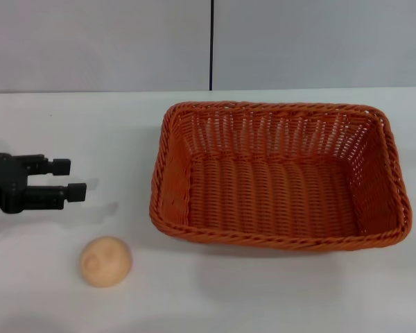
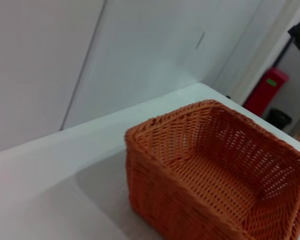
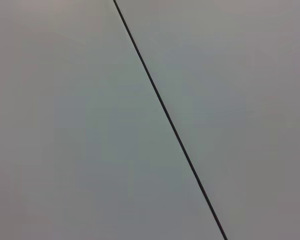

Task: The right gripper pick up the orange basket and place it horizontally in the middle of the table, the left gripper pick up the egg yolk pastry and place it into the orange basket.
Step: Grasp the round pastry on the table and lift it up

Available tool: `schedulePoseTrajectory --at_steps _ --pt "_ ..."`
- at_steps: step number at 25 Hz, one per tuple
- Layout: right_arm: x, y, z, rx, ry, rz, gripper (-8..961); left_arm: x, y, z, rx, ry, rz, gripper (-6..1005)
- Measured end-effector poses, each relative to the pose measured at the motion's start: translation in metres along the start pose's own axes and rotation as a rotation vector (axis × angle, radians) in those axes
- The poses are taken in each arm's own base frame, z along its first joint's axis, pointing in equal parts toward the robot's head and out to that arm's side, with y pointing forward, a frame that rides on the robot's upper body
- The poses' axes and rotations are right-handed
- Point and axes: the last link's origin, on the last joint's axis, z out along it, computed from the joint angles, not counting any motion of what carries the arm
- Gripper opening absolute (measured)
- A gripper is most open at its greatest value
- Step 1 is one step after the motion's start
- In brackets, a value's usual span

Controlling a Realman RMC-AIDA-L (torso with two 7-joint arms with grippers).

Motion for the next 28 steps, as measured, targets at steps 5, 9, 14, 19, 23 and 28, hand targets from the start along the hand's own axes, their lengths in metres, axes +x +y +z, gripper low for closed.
schedulePoseTrajectory --at_steps 5,9,14,19,23,28 --pt "0.007 0.002 0.011 0.004 0.018 0.009 470 -0.016 0.004 -0.003 0.010 0.036 -0.003 779" --pt "0.012 0.004 0.017 0.003 0.023 0.024 470 -0.031 0.008 0.000 0.013 0.024 -0.035 777" --pt "0.014 0.006 0.019 0.005 0.022 0.031 470 -0.045 0.013 0.010 -0.006 -0.011 -0.056 770" --pt "0.015 0.007 0.020 0.005 0.022 0.034 470 -0.053 0.016 0.020 -0.019 -0.047 -0.059 753" --pt "0.016 0.008 0.020 0.004 0.023 0.036 470 -0.056 0.015 0.023 -0.006 -0.056 -0.058 740" --pt "0.018 0.010 0.021 -0.005 0.033 0.036 470 -0.060 0.016 0.028 0.000 -0.064 -0.056 723"
